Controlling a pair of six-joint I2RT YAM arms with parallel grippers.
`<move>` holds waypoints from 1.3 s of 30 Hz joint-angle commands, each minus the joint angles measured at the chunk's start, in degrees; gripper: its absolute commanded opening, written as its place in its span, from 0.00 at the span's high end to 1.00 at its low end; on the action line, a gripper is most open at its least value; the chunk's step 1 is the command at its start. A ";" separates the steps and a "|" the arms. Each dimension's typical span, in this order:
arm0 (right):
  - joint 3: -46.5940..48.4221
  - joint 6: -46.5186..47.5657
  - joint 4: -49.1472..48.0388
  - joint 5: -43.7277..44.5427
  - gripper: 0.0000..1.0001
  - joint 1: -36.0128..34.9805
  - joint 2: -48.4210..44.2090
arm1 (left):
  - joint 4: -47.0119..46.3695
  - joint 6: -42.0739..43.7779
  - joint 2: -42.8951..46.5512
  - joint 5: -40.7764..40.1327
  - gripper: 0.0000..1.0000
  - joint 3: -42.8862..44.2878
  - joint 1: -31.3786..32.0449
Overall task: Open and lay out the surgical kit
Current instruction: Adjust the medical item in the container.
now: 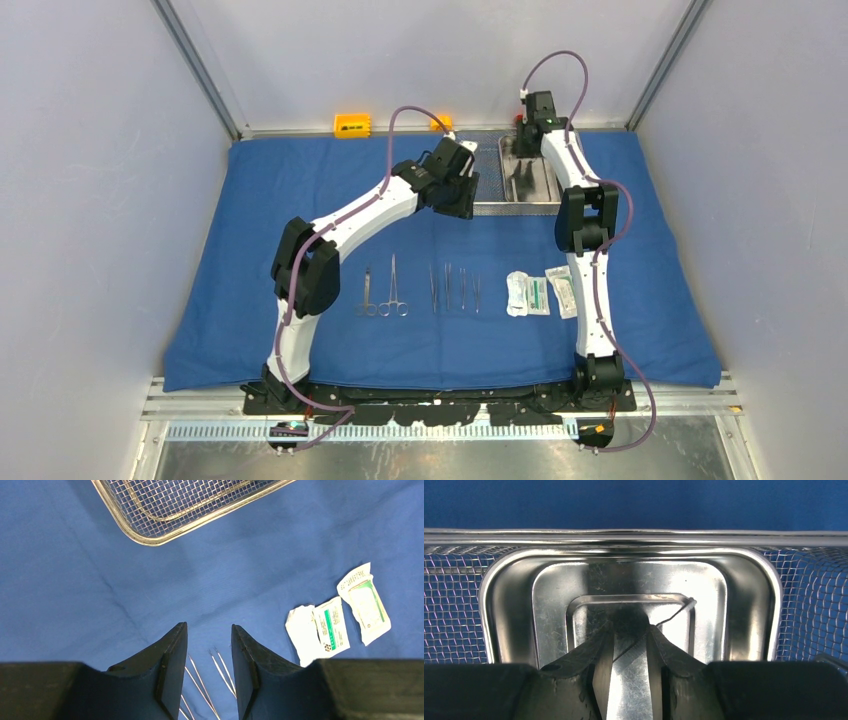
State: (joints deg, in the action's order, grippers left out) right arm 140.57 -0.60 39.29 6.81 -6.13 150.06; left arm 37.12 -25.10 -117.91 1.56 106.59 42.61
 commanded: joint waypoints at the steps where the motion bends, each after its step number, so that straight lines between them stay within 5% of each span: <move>1: 3.60 0.30 -3.08 1.69 0.64 0.33 -0.59 | -0.81 -0.18 0.49 0.88 0.60 1.71 -0.16; 24: -10.25 -5.54 -3.27 -2.24 0.69 3.72 -11.10 | -1.70 -1.59 0.51 2.96 0.60 0.95 -0.25; 39: -10.91 -11.66 -3.26 -6.01 0.60 7.05 -11.78 | -2.36 -2.48 0.09 4.63 0.60 0.74 -0.25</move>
State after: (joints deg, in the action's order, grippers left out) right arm 129.51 -9.43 37.32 1.58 0.25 142.80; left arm 36.71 -26.85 -117.93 4.60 106.59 42.61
